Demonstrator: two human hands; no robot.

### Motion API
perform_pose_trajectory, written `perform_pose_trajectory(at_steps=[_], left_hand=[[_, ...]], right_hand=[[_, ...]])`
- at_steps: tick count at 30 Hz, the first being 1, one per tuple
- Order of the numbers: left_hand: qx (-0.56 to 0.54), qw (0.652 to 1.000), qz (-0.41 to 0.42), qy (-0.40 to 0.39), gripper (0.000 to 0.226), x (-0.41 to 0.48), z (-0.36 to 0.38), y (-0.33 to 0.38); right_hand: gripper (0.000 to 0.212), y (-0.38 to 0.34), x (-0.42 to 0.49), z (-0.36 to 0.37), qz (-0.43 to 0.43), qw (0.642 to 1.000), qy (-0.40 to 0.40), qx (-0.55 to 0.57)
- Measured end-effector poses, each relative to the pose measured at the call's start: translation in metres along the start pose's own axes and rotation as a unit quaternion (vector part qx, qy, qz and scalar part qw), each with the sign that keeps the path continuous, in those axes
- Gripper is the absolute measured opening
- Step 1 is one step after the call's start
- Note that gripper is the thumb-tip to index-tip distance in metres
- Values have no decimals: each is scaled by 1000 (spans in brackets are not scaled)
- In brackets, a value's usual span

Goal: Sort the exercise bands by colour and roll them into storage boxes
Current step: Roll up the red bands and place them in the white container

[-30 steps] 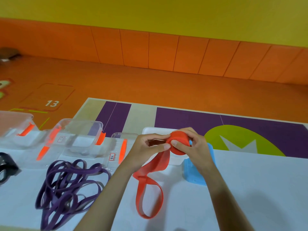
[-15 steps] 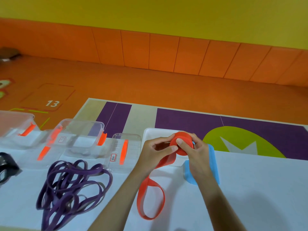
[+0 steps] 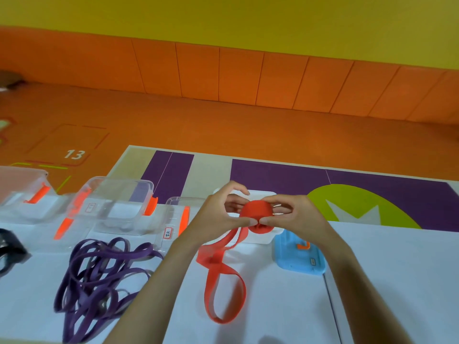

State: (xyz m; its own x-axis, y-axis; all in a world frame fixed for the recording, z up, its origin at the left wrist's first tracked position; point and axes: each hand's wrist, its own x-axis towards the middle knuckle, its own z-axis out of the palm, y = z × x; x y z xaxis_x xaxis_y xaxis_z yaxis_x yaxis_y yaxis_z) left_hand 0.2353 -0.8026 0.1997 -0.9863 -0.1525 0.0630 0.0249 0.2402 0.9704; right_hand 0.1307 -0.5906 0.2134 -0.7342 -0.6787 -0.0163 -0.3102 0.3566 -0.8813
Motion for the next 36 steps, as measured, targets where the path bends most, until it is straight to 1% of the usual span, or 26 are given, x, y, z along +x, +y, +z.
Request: perform_pose_trajectory(at_steps=[2, 4, 9, 12, 14, 16, 18, 19, 20, 21, 22, 24, 26, 28, 31, 36], left_hand=[[-79, 997, -2, 26, 50, -1, 2, -2], [-121, 992, 2, 33, 45, -4, 3, -8], [-175, 983, -5, 55, 52, -7, 7, -13], [-171, 982, 9, 74, 46, -6, 13, -17], [-157, 985, 7, 76, 42, -9, 18, -19], [-135, 989, 3, 68, 41, -12, 19, -22], [-98, 994, 9, 50, 41, -13, 16, -23], [-79, 996, 11, 36, 41, -13, 15, -22], [-61, 998, 11, 22, 40, -12, 13, -22], [-46, 999, 10, 11, 40, -12, 12, -20], [-39, 999, 8, 4, 41, -11, 10, -19], [-47, 999, 0, -1, 47, -9, 7, -15], [-58, 998, -14, -3, 53, -5, 4, -9], [-64, 998, -23, -3, 48, -1, 5, -4], [-84, 996, -31, 6, 43, 1, 7, -5], [-119, 991, -66, -5, 46, -4, 6, -16]], right_hand=[[49, 1, -2, 3, -14, 998, 43, 41], [46, -2, -4, 6, -31, 994, 74, 70], [40, -5, -12, 17, -34, 974, 132, 181], [34, 3, -21, 31, -25, 963, 148, 226], [31, 11, -24, 27, -2, 972, 127, 196], [35, 18, -24, 16, 26, 988, 63, 141], [50, 20, -23, 7, 48, 995, -3, 86], [58, 17, -22, 4, 61, 996, -27, 67], [62, 13, -21, 2, 68, 996, -44, 46], [59, 9, -20, 1, 63, 996, -53, 23], [52, 5, -19, 0, 51, 997, -52, 3], [42, 0, -18, 2, 26, 1000, -18, -1], [40, 0, -18, 5, 1, 999, 33, 21], [38, 1, -17, 9, -17, 997, 66, 41], [36, 1, -16, 14, -25, 993, 84, 79], [40, -3, -17, 13, -26, 981, 131, 140]])
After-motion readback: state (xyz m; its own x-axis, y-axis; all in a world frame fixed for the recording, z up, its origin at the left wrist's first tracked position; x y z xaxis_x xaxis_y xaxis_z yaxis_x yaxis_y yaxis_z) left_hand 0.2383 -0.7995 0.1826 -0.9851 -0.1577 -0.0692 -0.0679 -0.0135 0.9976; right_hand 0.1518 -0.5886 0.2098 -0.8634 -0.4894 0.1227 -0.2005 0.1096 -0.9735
